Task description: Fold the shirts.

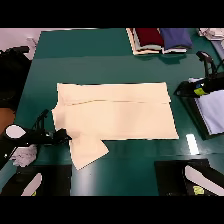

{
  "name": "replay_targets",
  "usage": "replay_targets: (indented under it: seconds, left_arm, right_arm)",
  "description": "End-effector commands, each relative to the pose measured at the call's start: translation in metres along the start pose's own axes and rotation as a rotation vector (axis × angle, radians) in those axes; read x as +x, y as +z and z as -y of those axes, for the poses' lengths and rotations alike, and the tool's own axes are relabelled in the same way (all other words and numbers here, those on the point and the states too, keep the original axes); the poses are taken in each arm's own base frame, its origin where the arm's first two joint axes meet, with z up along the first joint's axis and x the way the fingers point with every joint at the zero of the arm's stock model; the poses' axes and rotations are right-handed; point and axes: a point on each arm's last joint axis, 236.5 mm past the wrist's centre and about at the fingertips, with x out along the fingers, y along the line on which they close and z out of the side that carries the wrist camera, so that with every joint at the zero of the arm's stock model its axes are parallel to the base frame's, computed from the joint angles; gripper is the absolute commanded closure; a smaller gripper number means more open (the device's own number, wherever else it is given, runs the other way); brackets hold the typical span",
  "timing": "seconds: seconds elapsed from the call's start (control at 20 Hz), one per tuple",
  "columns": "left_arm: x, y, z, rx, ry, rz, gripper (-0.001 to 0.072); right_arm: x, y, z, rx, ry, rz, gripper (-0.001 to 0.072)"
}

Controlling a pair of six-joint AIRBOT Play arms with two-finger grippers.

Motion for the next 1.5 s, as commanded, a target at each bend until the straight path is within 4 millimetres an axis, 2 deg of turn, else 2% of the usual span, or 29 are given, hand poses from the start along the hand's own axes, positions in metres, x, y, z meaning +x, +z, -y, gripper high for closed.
replay_targets:
  seconds: [0.0, 0.1, 0.15, 0.25, 0.3, 0.4, 0.55, 0.6, 0.65, 0.75, 0.8, 0.85, 0.9, 1.1, 1.2, 1.3, 1.4, 1.45]
  left_arm:
    - [-0.020, 0.004, 0.006, 0.110, 0.035, 0.006, 0.0684]
    - [-0.029, 0.006, 0.010, 0.144, 0.048, 0.007, 0.0684]
    - [-0.030, 0.006, 0.011, 0.147, 0.048, 0.005, 0.0684]
    - [-0.031, 0.005, 0.011, 0.149, 0.049, 0.001, 0.0683]
    - [-0.031, 0.005, 0.010, 0.149, 0.053, 0.001, 0.0683]
    - [-0.031, 0.004, 0.010, 0.149, 0.053, -0.005, 0.0683]
    - [-0.031, 0.003, 0.010, 0.149, 0.053, -0.010, 0.0683]
    - [-0.031, 0.003, 0.009, 0.151, 0.056, -0.008, 0.0683]
    - [-0.031, 0.003, 0.009, 0.152, 0.060, -0.010, 0.0683]
    - [-0.031, 0.003, 0.008, 0.155, 0.060, -0.011, 0.0683]
    - [-0.031, 0.002, 0.007, 0.167, 0.066, -0.017, 0.0683]
    - [-0.032, -0.002, 0.005, 0.182, 0.077, -0.033, 0.0684]
    - [-0.035, -0.004, 0.000, 0.195, 0.100, -0.050, 0.0685]
    - [-0.068, -0.010, -0.011, 0.253, 0.225, -0.030, 0.0686]
    - [-0.084, -0.019, -0.004, 0.285, 0.228, -0.013, 0.0685]
    - [-0.096, -0.022, 0.005, 0.306, 0.221, -0.017, 0.0685]
    - [-0.103, -0.010, 0.015, 0.322, 0.210, 0.030, 0.0685]
    - [-0.104, 0.003, 0.020, 0.328, 0.204, 0.068, 0.0685]
  right_arm:
    - [0.009, -0.066, 0.032, 0.115, -0.013, -0.163, 0.0264]
    - [0.026, -0.120, 0.060, 0.246, -0.034, -0.252, 0.0244]
    - [0.035, -0.143, 0.066, 0.317, -0.022, -0.284, 0.0164]
    - [0.054, -0.181, 0.070, 0.441, 0.026, -0.335, 0.0152]
    - [0.063, -0.188, 0.068, 0.478, 0.048, -0.334, 0.0154]
    - [0.076, -0.190, 0.055, 0.508, 0.098, -0.317, 0.0160]
    - [0.085, -0.188, 0.047, 0.453, 0.095, -0.316, 0.0162]
    - [0.087, -0.185, 0.046, 0.441, 0.089, -0.309, 0.0181]
    - [0.089, -0.183, 0.043, 0.421, 0.084, -0.308, 0.0267]
    - [0.093, -0.180, 0.038, 0.377, 0.077, -0.303, 0.0285]
    - [0.094, -0.180, 0.036, 0.359, 0.076, -0.304, 0.0355]
    - [0.094, -0.181, 0.032, 0.336, 0.076, -0.313, 0.0579]
    - [0.093, -0.182, 0.030, 0.313, 0.071, -0.318, 0.0691]
    - [0.074, -0.179, 0.020, 0.256, 0.066, -0.258, 0.0693]
    - [0.055, -0.174, 0.023, 0.234, 0.037, -0.212, 0.0693]
    - [0.031, -0.156, 0.028, 0.192, -0.010, -0.135, 0.0693]
    - [0.011, -0.134, 0.029, 0.159, -0.040, -0.060, 0.0693]
    - [0.004, -0.123, 0.029, 0.151, -0.044, -0.034, 0.0694]
